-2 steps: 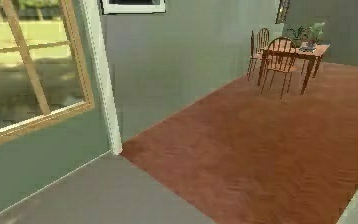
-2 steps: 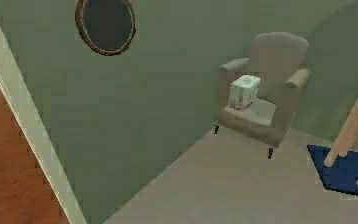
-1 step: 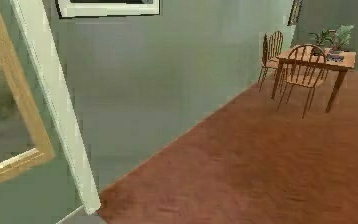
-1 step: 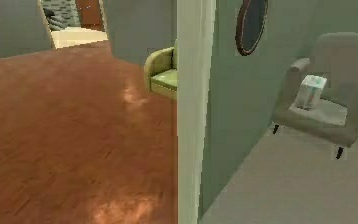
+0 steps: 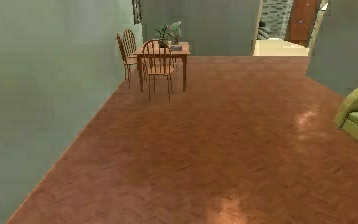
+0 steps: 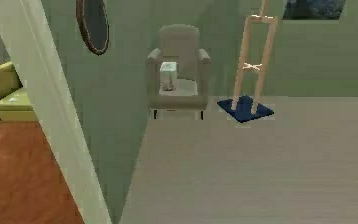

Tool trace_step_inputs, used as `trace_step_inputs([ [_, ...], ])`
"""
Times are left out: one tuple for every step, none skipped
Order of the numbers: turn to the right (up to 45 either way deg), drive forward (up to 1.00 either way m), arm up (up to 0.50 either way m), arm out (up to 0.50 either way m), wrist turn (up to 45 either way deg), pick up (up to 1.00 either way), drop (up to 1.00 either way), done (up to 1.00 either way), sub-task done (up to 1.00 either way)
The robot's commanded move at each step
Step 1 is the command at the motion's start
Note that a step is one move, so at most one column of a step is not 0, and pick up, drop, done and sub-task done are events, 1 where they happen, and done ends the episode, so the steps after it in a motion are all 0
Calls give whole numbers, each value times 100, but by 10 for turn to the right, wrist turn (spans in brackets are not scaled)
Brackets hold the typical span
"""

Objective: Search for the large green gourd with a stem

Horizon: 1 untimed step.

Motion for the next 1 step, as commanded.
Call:
trace_step_inputs([
  [0,65,0,0,0,0,0,0,0],
])
